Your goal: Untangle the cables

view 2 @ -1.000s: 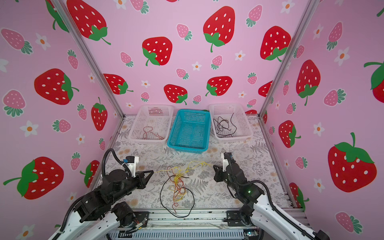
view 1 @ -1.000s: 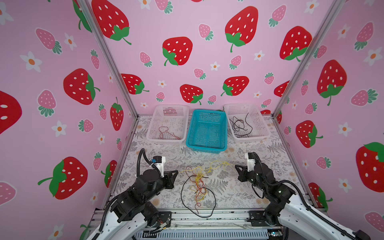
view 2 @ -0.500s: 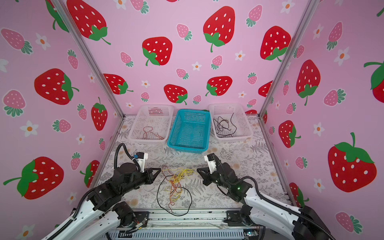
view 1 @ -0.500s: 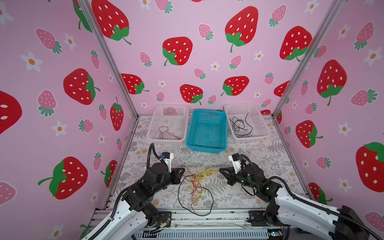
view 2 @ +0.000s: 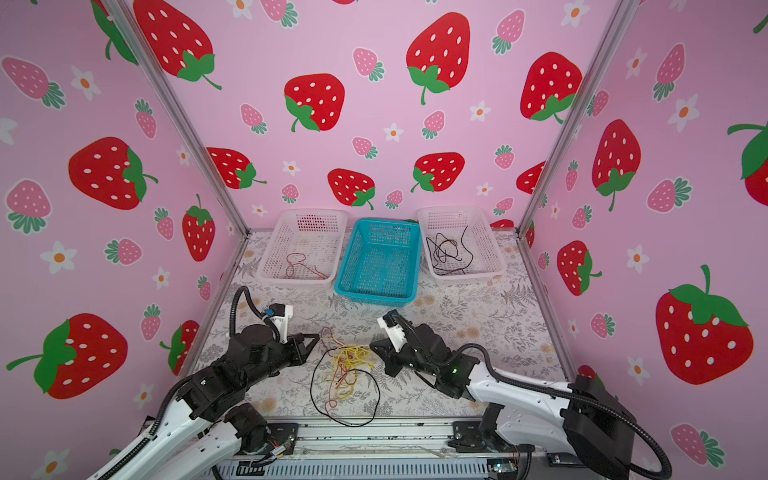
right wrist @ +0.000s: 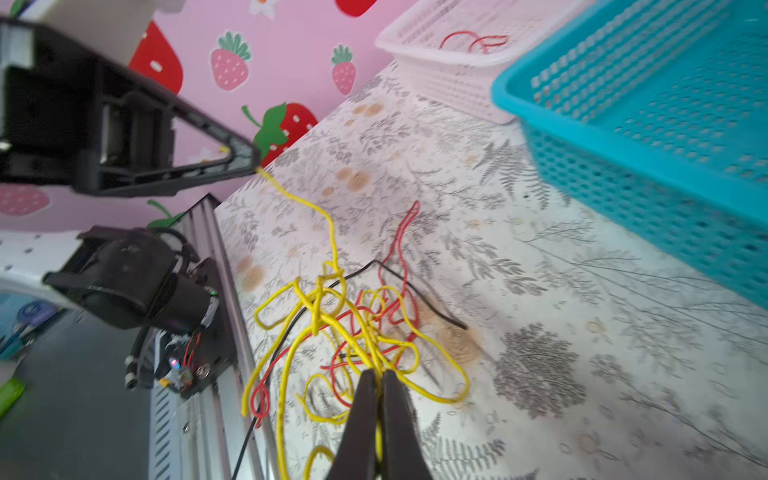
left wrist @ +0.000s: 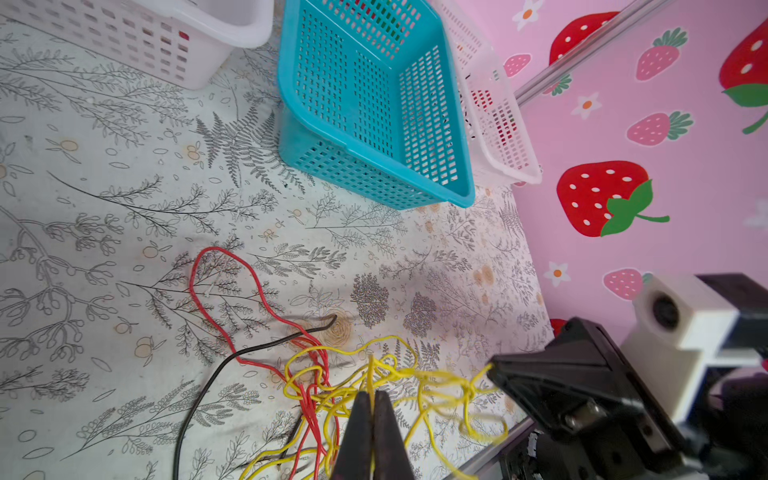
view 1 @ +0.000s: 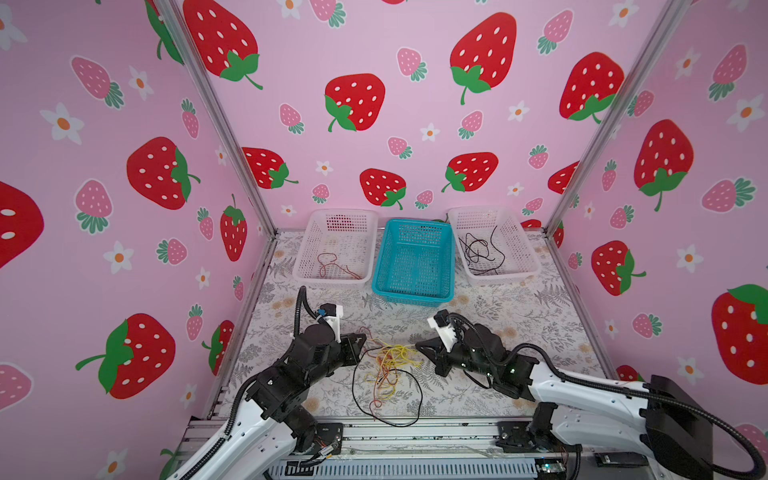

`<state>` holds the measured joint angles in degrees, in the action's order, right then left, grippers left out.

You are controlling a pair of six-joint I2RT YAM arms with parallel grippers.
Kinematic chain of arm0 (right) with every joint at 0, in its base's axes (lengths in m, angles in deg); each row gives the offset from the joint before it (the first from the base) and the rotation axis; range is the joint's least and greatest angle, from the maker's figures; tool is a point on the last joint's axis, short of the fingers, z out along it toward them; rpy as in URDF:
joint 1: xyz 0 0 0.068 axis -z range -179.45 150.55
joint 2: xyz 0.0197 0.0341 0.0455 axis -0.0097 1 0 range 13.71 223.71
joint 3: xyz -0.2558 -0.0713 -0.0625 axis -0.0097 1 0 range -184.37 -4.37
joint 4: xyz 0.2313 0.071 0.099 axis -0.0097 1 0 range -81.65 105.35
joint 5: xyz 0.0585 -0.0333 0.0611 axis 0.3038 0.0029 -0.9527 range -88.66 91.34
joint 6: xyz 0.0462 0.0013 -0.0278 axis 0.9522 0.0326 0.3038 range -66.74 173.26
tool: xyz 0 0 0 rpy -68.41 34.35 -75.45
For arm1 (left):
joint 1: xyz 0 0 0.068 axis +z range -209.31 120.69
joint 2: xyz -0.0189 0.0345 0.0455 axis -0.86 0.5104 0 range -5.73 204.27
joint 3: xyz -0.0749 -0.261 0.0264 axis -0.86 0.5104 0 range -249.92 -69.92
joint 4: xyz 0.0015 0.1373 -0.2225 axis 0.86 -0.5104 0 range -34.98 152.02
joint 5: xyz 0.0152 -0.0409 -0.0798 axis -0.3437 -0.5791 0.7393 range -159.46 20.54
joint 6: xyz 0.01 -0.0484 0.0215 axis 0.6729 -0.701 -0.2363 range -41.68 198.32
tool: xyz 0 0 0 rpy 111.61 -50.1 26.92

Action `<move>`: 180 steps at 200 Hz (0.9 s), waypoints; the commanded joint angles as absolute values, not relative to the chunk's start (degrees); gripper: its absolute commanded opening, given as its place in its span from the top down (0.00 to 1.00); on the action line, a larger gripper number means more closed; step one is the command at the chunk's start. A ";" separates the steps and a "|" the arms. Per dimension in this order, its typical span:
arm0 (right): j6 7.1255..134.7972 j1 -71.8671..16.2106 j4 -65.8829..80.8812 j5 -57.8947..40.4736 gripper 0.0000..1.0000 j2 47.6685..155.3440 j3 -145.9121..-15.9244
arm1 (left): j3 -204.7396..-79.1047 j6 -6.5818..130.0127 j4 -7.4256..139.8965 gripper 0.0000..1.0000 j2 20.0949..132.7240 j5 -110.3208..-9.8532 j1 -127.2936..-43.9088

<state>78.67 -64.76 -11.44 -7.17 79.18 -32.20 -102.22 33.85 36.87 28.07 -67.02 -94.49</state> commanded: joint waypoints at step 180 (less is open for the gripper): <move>110.50 -67.05 10.97 25.08 1.00 60.46 -13.53 | -124.12 42.39 25.87 1.00 31.09 -60.00 -71.01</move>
